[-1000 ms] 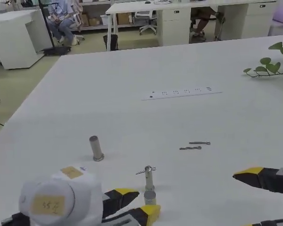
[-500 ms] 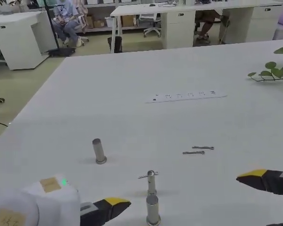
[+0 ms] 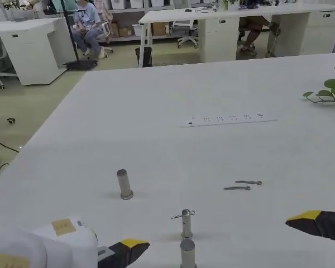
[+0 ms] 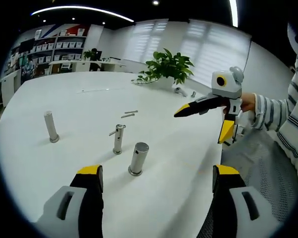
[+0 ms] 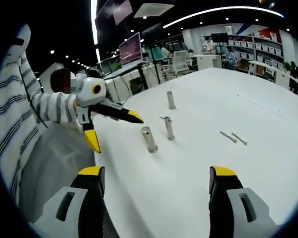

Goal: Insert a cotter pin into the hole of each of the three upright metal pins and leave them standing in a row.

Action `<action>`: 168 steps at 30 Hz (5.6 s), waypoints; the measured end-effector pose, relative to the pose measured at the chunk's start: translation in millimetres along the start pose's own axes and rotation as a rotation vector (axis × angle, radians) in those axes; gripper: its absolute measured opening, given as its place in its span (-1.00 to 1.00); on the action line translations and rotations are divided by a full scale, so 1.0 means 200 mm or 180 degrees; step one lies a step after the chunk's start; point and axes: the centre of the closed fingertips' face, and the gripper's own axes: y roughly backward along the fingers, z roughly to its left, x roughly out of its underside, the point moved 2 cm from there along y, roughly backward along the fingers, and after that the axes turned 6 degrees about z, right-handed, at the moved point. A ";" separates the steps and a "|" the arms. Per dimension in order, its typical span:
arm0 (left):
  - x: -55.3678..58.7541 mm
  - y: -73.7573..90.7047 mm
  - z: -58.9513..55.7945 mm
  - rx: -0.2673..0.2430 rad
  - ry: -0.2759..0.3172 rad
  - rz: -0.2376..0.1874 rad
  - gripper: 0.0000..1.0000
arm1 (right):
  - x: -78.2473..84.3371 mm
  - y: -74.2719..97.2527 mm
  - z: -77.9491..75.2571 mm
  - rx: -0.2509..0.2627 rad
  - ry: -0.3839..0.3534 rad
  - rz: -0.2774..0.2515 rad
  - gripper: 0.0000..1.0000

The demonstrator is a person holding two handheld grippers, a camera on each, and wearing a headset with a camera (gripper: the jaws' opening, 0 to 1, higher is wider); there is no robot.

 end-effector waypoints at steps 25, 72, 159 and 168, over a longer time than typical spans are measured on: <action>-0.01 0.04 -0.01 -0.0028 0.0219 -0.0111 0.99 | -0.01 0.00 -0.12 -0.0061 0.0333 0.0491 0.75; 0.06 0.00 -0.02 0.0134 0.0163 -0.0013 0.93 | -0.09 -0.31 -0.59 -0.0074 0.0814 0.1349 0.24; 0.07 0.06 -0.01 0.0064 0.0270 0.0001 0.71 | -0.19 -0.39 -0.81 0.0361 0.1422 0.1777 -0.95; 0.07 0.06 -0.03 0.0049 0.0258 -0.0006 0.71 | -0.20 -0.31 -0.76 0.0422 0.1442 0.1619 -0.95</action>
